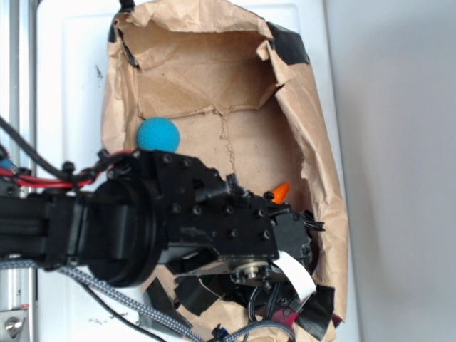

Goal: Grab the white paper.

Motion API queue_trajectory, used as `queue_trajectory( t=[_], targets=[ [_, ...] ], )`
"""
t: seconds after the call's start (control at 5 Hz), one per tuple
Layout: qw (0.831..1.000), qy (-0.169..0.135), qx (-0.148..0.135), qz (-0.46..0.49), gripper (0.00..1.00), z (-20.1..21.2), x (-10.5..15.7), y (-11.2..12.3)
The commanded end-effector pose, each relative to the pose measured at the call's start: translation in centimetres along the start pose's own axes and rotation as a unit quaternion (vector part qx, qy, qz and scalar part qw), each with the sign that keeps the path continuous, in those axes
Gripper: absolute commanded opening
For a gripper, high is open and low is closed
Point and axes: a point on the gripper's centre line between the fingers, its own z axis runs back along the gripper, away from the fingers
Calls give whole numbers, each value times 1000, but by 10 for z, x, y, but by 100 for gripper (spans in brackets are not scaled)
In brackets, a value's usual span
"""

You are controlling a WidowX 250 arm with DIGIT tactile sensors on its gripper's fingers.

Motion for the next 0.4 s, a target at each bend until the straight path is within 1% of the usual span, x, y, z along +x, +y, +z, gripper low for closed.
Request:
queue_trajectory(
  t=[0.0,0.2],
  targets=[
    [999,-41,14,2,0,42,13,-1],
    [997,-47,24,62,0,78,6,2]
  ],
)
